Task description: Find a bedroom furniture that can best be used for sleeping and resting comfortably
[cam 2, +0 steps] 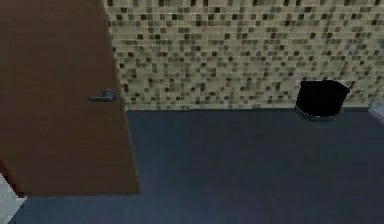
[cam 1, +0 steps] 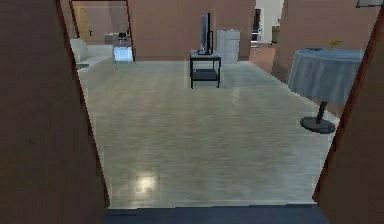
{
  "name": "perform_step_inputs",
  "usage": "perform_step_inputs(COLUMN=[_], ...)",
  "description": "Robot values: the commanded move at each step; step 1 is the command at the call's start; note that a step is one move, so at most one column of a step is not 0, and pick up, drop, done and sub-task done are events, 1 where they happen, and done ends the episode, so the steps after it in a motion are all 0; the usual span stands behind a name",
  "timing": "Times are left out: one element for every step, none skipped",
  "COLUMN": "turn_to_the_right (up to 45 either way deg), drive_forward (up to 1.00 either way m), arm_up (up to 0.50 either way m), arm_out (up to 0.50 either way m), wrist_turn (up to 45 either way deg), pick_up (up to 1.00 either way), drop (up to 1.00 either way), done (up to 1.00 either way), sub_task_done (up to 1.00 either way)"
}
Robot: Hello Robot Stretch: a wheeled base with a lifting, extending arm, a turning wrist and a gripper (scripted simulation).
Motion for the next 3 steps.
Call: perform_step_inputs(turn_to_the_right=[0.0,-15.0,0.0], drive_forward=[0.65,0.0,1.0], arm_up=[0.0,0.0,0.0], arm_out=[0.0,0.0,0.0], wrist_turn=[0.0,0.0,0.0], pick_up=[0.0,0.0,0.0], drop=[0.0,0.0,0.0], done=[0.0,0.0,0.0], sub_task_done=[0.0,0.0,0.0])
